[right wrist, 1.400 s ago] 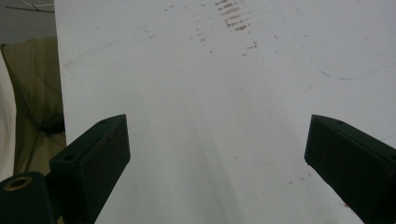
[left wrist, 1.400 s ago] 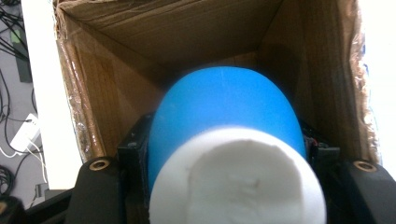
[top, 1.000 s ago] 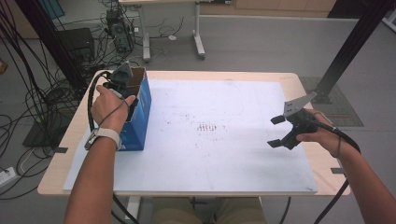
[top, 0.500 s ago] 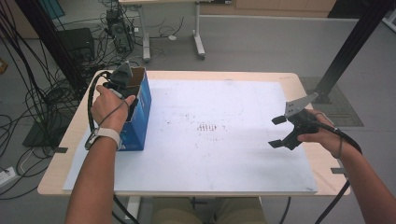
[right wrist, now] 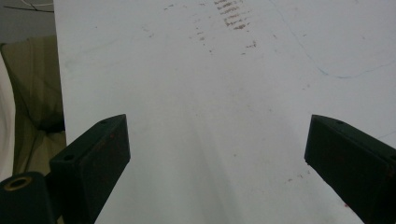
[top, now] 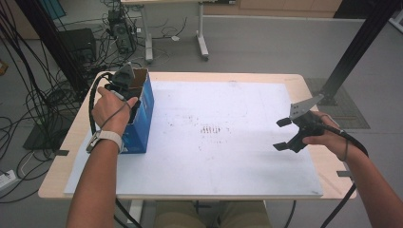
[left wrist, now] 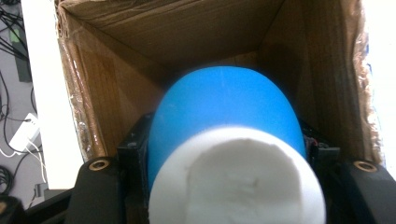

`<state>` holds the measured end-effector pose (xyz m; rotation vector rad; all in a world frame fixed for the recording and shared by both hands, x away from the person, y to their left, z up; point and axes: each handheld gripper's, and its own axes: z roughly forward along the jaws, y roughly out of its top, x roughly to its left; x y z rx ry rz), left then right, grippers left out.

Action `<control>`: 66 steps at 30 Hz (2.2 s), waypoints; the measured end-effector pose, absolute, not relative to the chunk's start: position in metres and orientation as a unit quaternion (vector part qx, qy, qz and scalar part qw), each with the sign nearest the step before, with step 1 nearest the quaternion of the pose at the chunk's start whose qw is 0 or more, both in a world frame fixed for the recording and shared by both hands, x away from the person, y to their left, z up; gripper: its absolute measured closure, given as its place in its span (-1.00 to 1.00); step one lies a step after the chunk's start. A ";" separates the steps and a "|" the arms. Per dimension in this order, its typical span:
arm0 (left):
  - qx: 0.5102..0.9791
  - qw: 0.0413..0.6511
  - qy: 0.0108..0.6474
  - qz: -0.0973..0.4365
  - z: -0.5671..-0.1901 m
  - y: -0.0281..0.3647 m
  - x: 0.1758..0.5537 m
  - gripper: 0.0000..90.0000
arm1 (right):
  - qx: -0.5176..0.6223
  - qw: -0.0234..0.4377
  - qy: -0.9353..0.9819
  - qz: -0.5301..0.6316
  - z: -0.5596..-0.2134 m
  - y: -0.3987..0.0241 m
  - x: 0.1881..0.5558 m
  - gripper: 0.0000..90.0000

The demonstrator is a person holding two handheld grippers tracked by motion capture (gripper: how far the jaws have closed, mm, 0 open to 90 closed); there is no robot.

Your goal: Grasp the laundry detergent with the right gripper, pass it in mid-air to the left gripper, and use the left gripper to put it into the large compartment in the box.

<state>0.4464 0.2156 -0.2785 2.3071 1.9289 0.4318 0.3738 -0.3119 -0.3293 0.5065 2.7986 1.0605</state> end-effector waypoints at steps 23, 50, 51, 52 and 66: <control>0.761 0.051 0.630 0.149 -0.278 0.216 0.445 -0.34 | 0.163 0.055 0.922 0.346 -0.328 -0.311 0.372 -0.85; 0.764 0.067 0.625 0.143 -0.261 0.221 0.437 -0.46 | 0.153 0.051 0.926 0.340 -0.327 -0.303 0.371 -0.85; 0.765 0.066 0.624 0.145 -0.260 0.221 0.437 -0.47 | 0.152 0.052 0.927 0.340 -0.326 -0.303 0.371 -0.85; 0.766 0.065 0.623 0.144 -0.259 0.221 0.436 -0.48 | 0.153 0.052 0.926 0.340 -0.326 -0.303 0.371 -0.85; 0.765 0.093 0.617 0.158 -0.226 0.218 0.426 -0.75 | 0.150 0.053 0.927 0.339 -0.323 -0.301 0.371 -0.85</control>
